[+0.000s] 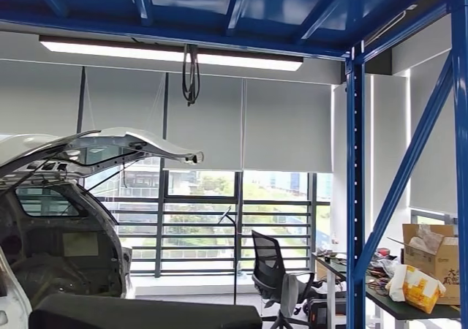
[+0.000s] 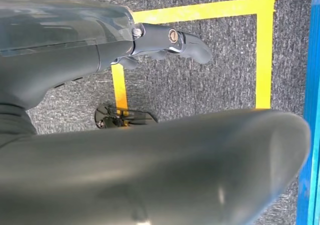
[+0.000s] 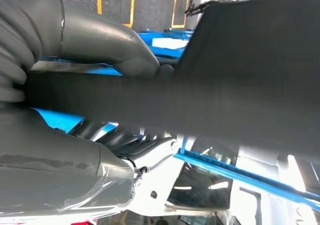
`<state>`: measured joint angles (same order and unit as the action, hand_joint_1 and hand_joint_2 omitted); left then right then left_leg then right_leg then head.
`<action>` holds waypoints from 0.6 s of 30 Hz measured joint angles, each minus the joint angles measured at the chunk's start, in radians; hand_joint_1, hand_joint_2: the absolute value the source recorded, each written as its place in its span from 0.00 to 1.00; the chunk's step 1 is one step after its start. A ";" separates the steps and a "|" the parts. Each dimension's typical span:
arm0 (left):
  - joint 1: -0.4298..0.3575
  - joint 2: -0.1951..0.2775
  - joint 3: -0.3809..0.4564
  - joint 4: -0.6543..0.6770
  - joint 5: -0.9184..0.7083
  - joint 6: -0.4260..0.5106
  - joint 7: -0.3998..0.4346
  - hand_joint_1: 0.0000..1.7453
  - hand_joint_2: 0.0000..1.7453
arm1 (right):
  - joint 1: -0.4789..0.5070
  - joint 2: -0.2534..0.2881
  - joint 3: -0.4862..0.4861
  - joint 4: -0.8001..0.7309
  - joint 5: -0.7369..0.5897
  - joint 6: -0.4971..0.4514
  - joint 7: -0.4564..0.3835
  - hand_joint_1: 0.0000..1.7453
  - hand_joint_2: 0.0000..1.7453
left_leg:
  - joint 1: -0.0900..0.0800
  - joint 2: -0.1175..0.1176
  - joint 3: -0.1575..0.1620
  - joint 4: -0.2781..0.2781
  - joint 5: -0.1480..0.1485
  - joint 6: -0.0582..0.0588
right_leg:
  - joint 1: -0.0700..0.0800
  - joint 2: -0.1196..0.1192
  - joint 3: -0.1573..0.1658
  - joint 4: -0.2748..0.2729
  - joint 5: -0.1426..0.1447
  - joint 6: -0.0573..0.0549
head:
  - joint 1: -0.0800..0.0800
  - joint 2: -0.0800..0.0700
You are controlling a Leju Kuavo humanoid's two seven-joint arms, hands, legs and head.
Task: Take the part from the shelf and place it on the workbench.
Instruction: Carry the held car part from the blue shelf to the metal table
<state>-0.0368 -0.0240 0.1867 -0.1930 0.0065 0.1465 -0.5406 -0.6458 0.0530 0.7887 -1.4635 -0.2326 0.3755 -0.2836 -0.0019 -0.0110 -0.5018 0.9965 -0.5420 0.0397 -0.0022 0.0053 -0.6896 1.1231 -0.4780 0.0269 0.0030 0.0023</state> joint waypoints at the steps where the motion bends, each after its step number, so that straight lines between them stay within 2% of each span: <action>1: 0.001 0.000 0.004 0.000 0.003 -0.003 -0.003 0.00 1.00 | -0.001 -0.002 0.008 -0.005 -0.001 0.000 0.000 1.00 1.00 | 0.002 0.001 0.007 0.000 -0.004 -0.001 | -0.001 -0.001 -0.021 0.037 -0.001 0.001 | 0.000 0.000; 2: 0.002 0.000 0.008 0.000 0.006 -0.006 -0.005 0.00 1.00 | -0.003 -0.005 0.016 -0.010 -0.001 0.001 0.000 1.00 1.00 | 0.003 0.001 0.016 0.001 -0.011 -0.004 | -0.002 -0.001 -0.032 0.050 0.010 -0.001 | 0.000 0.000; 4: 0.004 0.000 0.012 0.000 0.007 -0.008 -0.006 0.00 1.00 | -0.006 -0.008 0.026 -0.014 -0.001 0.001 0.000 1.00 1.00 | 0.002 -0.001 0.024 0.004 -0.024 -0.012 | 0.003 0.000 0.003 -0.033 0.062 -0.012 | 0.000 0.000; 5: 0.003 0.000 0.013 0.000 0.007 -0.008 -0.005 0.00 1.00 | -0.008 -0.011 0.028 -0.015 -0.002 0.000 -0.001 1.00 1.00 | 0.002 -0.001 0.023 0.005 -0.027 -0.016 | 0.006 0.001 0.013 -0.058 0.069 -0.017 | 0.000 0.000; 7: 0.003 0.000 0.014 0.000 0.007 -0.008 -0.001 0.00 1.00 | -0.010 -0.015 0.031 -0.016 -0.002 0.000 -0.002 1.00 1.00 | 0.005 -0.001 0.018 0.006 -0.028 -0.023 | 0.011 0.002 0.013 -0.066 0.064 -0.024 | 0.000 0.001; 9: 0.004 0.000 0.015 0.000 0.007 -0.008 0.005 0.00 1.00 | -0.011 -0.016 0.032 -0.018 -0.004 -0.001 -0.006 1.00 1.00 | 0.006 0.001 0.013 0.015 -0.043 -0.029 | 0.006 0.002 0.020 -0.086 0.058 -0.034 | 0.000 0.001; 11: 0.003 0.001 0.016 0.000 0.006 -0.006 0.014 0.00 1.00 | -0.012 -0.016 0.032 -0.020 -0.005 -0.002 -0.009 1.00 1.00 | 0.008 0.001 -0.021 0.087 -0.089 -0.036 | 0.000 0.000 0.027 -0.104 0.055 -0.042 | 0.000 0.001; 13: 0.004 0.004 0.019 0.000 0.005 -0.002 0.022 0.00 1.00 | -0.009 -0.017 0.033 -0.019 -0.005 -0.002 -0.010 1.00 1.00 | 0.012 0.002 -0.083 0.213 -0.144 -0.044 | 0.000 -0.003 0.025 -0.105 0.056 -0.044 | 0.001 0.001; 14: 0.006 0.006 0.021 0.000 0.004 0.000 0.026 0.00 1.00 | -0.006 -0.018 0.033 -0.019 -0.005 -0.003 -0.010 1.00 1.00 | 0.015 0.002 -0.108 0.260 -0.155 -0.048 | 0.000 -0.004 0.023 -0.104 0.057 -0.043 | 0.001 0.001; 15: 0.008 0.008 0.023 0.000 0.004 0.001 0.029 0.00 1.00 | -0.003 -0.020 0.034 -0.019 -0.005 -0.003 -0.010 1.00 1.00 | 0.018 0.002 -0.117 0.275 -0.148 -0.052 | -0.001 -0.004 0.022 -0.104 0.059 -0.042 | 0.001 0.001; 16: 0.010 0.009 0.024 0.000 0.004 0.002 0.032 0.00 1.00 | -0.002 -0.021 0.034 -0.019 -0.005 -0.003 -0.010 1.00 1.00 | 0.022 0.002 -0.109 0.252 -0.123 -0.057 | -0.002 -0.005 0.021 -0.103 0.061 -0.040 | 0.001 0.001; 18: 0.010 0.012 0.026 0.000 0.004 0.005 0.035 0.00 1.00 | -0.001 -0.021 0.034 -0.019 -0.005 -0.004 -0.011 1.00 1.00 | 0.032 0.002 -0.054 0.130 -0.053 -0.069 | -0.006 -0.004 0.017 -0.097 0.065 -0.032 | 0.001 0.000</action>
<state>-0.0272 -0.0125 0.2126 -0.1930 0.0102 0.1517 -0.5054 -0.6468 0.0317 0.8230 -1.4821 -0.2380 0.3719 -0.2942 0.0296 -0.0087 -0.5556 1.1269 -0.5950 -0.0293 -0.0083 0.0016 -0.6723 1.0262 -0.4126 -0.0048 0.0038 0.0027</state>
